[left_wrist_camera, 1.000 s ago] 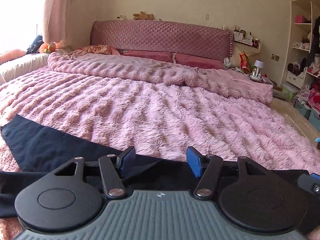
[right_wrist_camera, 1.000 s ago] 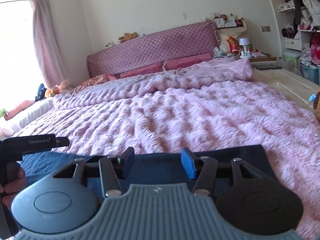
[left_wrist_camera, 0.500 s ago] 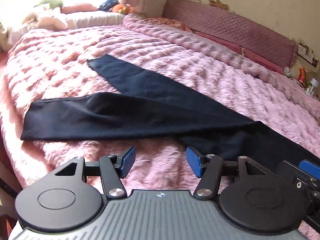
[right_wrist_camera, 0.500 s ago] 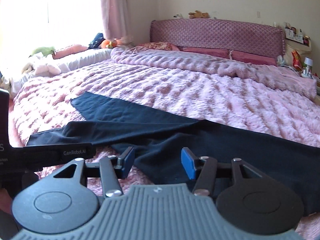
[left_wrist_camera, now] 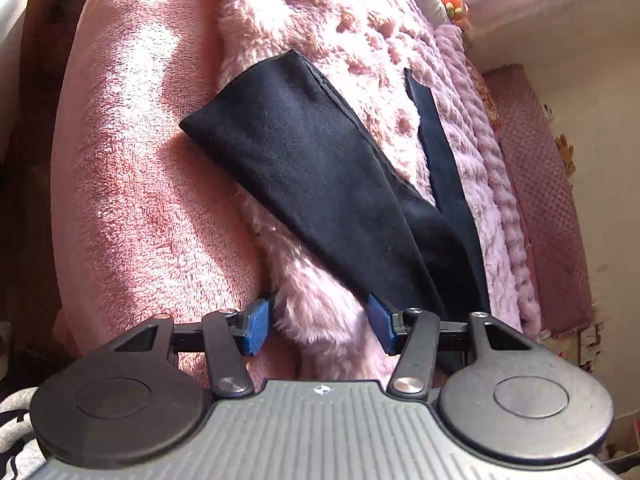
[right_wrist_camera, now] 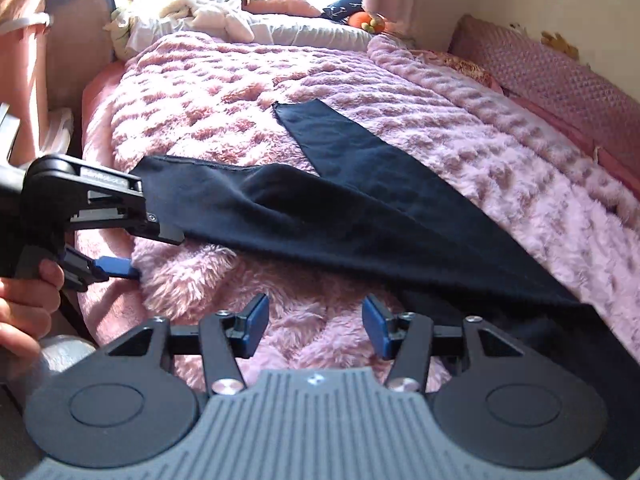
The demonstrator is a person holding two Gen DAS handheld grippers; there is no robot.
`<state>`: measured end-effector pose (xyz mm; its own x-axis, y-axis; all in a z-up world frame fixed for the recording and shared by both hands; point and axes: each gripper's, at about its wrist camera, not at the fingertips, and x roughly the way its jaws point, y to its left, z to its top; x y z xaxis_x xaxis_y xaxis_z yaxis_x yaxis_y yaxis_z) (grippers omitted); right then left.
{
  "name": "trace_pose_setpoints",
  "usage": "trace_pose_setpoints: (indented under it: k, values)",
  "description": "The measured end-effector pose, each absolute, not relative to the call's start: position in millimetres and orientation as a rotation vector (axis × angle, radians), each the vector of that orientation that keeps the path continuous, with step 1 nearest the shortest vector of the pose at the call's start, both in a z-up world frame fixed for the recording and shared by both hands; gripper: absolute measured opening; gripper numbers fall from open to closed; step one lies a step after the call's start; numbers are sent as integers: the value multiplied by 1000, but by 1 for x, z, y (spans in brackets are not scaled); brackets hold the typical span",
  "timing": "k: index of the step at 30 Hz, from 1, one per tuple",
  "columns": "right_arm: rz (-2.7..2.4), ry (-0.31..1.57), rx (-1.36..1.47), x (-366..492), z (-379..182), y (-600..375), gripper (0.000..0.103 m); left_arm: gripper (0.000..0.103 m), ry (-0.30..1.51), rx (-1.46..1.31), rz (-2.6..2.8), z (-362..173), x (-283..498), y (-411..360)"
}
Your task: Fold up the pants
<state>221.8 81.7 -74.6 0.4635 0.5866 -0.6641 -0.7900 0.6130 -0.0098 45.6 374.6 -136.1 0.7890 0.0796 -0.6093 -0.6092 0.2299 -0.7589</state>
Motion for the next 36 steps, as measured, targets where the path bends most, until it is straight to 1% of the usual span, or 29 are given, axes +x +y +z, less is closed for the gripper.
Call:
trace_pose_setpoints:
  k: [3,6,8,11,14,15,18,20,22,26,27,28,29,30,31,34,35,36]
  values:
    - [783,847,-10,263,-86,56,47,62,364,-1355,484,-144,32,394]
    - [688,908,247,293,-97,24,47,64,317,-1417,463,-158,27,411]
    - [632,917,353,305,-101,6,47,64,298,-1465,451,-171,22,418]
    - [578,904,508,318,-104,-20,47,64,217,-1551,409,-182,11,427]
    - [553,901,710,327,-107,-43,47,64,142,-1517,467,-180,1,430]
    - [546,897,752,329,-108,-47,47,60,105,-1516,466,-180,-3,432]
    - [539,856,852,333,-110,-57,47,57,4,-1572,410,-186,-15,441]
    - [535,844,890,335,-112,-61,46,56,-28,-1593,400,-191,-21,445]
    - [529,848,917,337,-118,-63,46,48,-24,-1601,412,-196,-23,449]
    - [524,800,929,338,-126,-67,46,43,3,-1577,305,-194,-18,458]
    - [530,786,932,340,-127,-68,46,35,36,-1551,292,-190,-13,459]
    - [546,775,942,343,-129,-69,46,21,79,-1526,298,-187,-8,460]
    - [551,773,945,346,-129,-68,46,14,148,-1497,325,-184,0,461]
    - [550,781,939,349,-131,-67,46,5,193,-1482,344,-181,5,461]
    - [549,797,930,353,-132,-65,46,2,227,-1470,352,-180,11,461]
    - [549,868,900,364,-140,-56,46,1,248,-1436,345,-168,24,464]
    - [543,885,889,367,-142,-52,45,1,248,-1424,341,-161,29,467]
    - [544,894,887,370,-144,-50,41,1,249,-1409,336,-153,33,468]
